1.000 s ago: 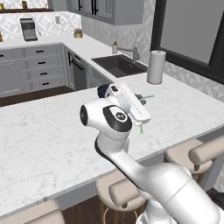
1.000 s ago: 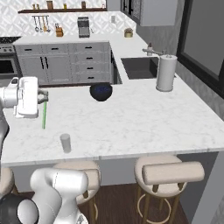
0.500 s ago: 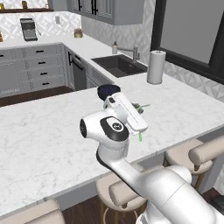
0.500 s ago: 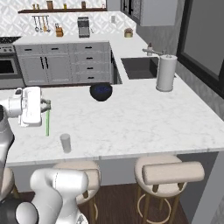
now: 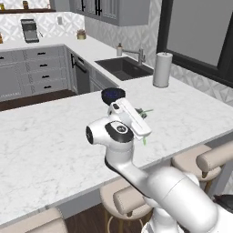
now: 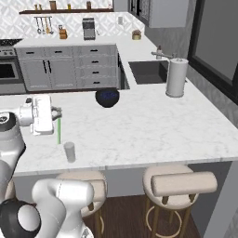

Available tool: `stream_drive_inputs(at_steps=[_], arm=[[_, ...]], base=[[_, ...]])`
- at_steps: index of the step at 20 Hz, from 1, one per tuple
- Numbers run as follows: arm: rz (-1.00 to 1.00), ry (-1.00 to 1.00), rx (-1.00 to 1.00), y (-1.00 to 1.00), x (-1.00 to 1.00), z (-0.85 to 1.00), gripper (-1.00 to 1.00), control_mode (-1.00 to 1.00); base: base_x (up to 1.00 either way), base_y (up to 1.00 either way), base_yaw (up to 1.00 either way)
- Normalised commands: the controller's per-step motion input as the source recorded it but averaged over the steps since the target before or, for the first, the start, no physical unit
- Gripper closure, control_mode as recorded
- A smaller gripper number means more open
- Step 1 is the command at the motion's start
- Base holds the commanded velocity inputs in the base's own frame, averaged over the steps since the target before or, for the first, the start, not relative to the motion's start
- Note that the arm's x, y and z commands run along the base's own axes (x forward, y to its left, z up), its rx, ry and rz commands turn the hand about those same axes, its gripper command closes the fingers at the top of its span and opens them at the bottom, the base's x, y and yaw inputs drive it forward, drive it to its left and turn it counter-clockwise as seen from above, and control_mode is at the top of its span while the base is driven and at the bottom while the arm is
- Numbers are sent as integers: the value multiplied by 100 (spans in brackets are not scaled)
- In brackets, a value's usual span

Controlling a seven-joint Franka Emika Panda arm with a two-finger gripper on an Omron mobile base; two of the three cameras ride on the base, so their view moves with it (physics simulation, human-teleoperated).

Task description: Take a straw from the drawer in front and place it inside the glass cup on the dining counter.

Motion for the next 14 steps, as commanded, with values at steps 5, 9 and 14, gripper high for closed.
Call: stream_drive_inputs(at_steps=[5,9,14], arm=[[0,0,0,7,13,-20,100,-100],[0,0,0,15,8,-14,100,-100],[0,0,0,15,4,-7,100,-100]], base=[[0,0,0],[0,0,0],[0,0,0]])
